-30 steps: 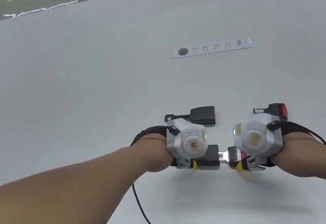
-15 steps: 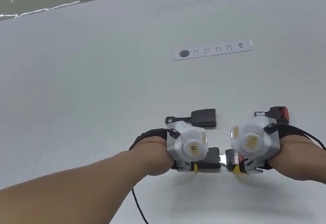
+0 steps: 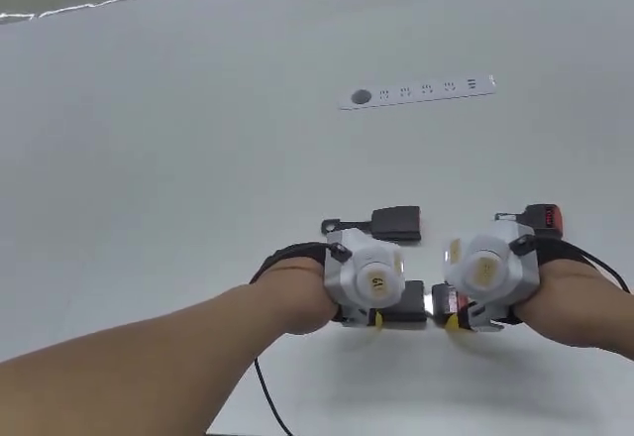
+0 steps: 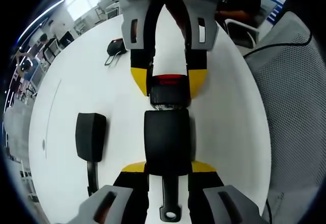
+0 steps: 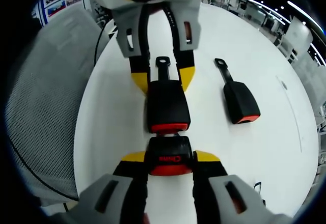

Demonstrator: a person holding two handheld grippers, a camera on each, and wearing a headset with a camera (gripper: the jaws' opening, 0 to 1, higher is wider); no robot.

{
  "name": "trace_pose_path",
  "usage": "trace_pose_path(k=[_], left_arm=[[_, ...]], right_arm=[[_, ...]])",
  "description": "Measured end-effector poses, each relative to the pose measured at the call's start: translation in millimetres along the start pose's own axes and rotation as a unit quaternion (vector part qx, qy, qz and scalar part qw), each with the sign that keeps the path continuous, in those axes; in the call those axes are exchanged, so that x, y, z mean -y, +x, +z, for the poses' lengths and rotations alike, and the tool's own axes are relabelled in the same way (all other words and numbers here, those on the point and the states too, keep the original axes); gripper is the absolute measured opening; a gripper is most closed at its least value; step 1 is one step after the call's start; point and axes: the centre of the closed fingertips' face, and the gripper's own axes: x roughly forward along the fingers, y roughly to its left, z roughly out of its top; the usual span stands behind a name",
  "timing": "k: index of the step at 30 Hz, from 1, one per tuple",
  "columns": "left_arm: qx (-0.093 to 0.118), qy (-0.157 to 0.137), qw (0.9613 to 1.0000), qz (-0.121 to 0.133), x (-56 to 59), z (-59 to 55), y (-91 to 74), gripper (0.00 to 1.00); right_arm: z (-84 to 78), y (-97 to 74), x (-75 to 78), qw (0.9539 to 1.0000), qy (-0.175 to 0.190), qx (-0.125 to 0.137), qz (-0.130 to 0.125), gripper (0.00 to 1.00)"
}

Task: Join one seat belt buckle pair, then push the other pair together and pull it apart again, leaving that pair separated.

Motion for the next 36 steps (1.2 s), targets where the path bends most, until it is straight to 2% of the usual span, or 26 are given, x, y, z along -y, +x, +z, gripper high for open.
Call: trace_pose_path(k=[13, 31, 36], left_arm=[[0.011, -0.003, 0.9999, 0.004, -0.6, -1.6, -0.7, 0.29], [0.005, 0.010, 0.9999, -0.007, 0.4, -2.6, 0.2, 0.29], [0.010, -0.001, 0.9999, -0.007, 0.4, -2.8, 0.4, 0.29]], right_arm=[[-1.6, -1.5, -4.5, 0.9999, 0.005, 0.002, -0.015, 0.34], [-4.6, -3.3, -5.6, 0.9998, -0.017, 0.011, 0.007, 0.33], [-5.2, -3.8, -6.7, 0.9996, -0.022, 0.014, 0.009, 0.33]])
